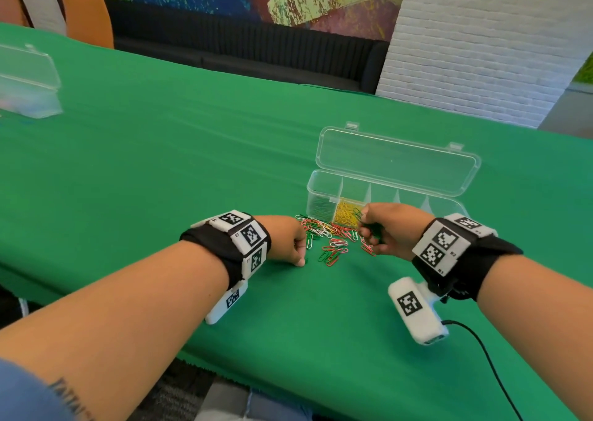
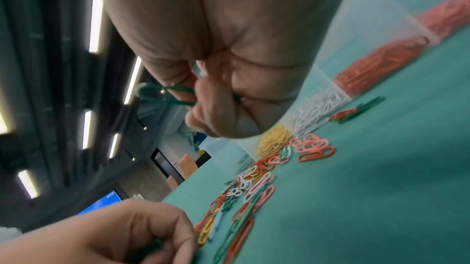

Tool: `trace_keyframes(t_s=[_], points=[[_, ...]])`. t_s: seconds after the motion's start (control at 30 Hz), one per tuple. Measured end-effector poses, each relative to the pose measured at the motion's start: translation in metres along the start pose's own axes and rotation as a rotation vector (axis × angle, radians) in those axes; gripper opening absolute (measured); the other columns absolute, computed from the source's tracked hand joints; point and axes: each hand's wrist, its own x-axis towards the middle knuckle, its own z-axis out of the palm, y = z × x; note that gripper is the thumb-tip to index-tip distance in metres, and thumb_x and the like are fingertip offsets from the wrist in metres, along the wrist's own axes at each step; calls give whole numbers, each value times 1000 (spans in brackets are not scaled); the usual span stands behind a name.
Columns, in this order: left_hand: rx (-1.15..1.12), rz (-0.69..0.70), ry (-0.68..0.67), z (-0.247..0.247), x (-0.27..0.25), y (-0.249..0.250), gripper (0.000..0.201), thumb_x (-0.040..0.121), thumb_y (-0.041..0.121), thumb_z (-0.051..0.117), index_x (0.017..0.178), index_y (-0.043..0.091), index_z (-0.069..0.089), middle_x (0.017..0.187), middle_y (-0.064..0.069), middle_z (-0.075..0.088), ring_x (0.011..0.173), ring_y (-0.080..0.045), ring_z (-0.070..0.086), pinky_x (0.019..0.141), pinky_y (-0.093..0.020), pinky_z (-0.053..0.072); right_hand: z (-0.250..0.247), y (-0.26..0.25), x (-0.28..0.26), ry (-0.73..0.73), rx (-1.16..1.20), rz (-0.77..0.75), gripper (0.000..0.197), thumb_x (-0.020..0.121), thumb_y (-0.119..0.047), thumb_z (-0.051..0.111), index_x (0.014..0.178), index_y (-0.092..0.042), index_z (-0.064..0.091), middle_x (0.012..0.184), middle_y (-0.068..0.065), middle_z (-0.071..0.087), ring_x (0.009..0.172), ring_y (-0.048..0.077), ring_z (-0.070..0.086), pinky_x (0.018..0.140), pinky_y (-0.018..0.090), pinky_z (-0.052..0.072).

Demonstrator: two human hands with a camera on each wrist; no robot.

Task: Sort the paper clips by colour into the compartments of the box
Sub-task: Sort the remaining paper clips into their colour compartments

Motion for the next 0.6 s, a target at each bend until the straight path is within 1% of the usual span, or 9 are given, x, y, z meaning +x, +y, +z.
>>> trace_keyframes(t_s=[0.1, 0.17, 0.23, 0.27, 0.37, 0.4, 0.47, 0.53, 0.6], points=[[31, -13, 0, -1, -1, 1, 22, 93, 29, 56, 104, 13, 64, 72, 12, 49, 64, -6, 46, 53, -16, 32, -3, 4, -1, -41, 145, 43, 21, 88, 1, 28, 73, -8, 40, 58, 5, 40, 47, 13, 33, 33, 15, 29], [42, -27, -3, -2, -2, 1, 22, 95, 30, 52, 104, 13, 63, 77, 9, 51, 74, -12, 48, 57, -21, 35, -5, 5, -3, -72, 215, 66, 18, 79, 2, 27, 74, -8, 40, 57, 5, 40, 44, 13, 34, 32, 14, 27], [43, -38, -17, -3, -3, 2, 20, 98, 30, 46, 100, 14, 59, 81, 3, 51, 73, -14, 46, 57, -22, 35, -5, 3, -7, -120, 277, 84, 11, 71, -3, 31, 72, -8, 41, 57, 4, 40, 42, 12, 33, 32, 13, 25], [37, -42, -22, -3, -3, 2, 19, 99, 30, 44, 96, 15, 55, 80, 1, 50, 68, -13, 44, 56, -21, 34, -5, 3, -9, -153, 294, 91, 9, 74, -9, 33, 69, -9, 41, 57, 4, 39, 41, 11, 32, 31, 12, 24], [-11, -62, -17, -7, -6, 2, 18, 100, 28, 37, 90, 14, 44, 71, 0, 42, 56, -12, 35, 52, -21, 31, -6, 6, -7, -173, 271, 112, 42, 94, -38, 37, 60, -13, 40, 54, 0, 37, 40, 9, 29, 29, 10, 20], [-38, -71, -10, -9, -8, 1, 17, 100, 27, 36, 90, 14, 42, 70, -2, 41, 54, -12, 34, 51, -22, 31, -5, 7, -6, -159, 256, 115, 46, 95, -42, 39, 58, -15, 38, 54, -1, 36, 39, 9, 28, 28, 9, 20], [-93, -113, 21, -15, -12, -1, 17, 100, 26, 36, 89, 15, 43, 69, -2, 41, 53, -13, 34, 50, -23, 31, -6, 7, -4, -117, 220, 120, 43, 96, -37, 43, 60, -16, 36, 54, -1, 35, 37, 7, 29, 26, 10, 20], [-280, -163, 59, -17, -12, -5, 18, 98, 20, 37, 85, 14, 47, 67, -1, 45, 52, -12, 36, 47, -21, 31, -7, 8, -3, -79, 179, 127, 37, 97, -29, 45, 63, -15, 38, 55, -1, 35, 35, 7, 31, 26, 11, 21], [-629, -175, 71, -18, -9, -9, 20, 94, 9, 36, 78, 10, 47, 70, -7, 48, 50, -12, 35, 42, -17, 29, -8, 8, -3, -66, 170, 129, 29, 97, -22, 43, 69, -12, 47, 55, -1, 37, 35, 7, 33, 26, 12, 23]])
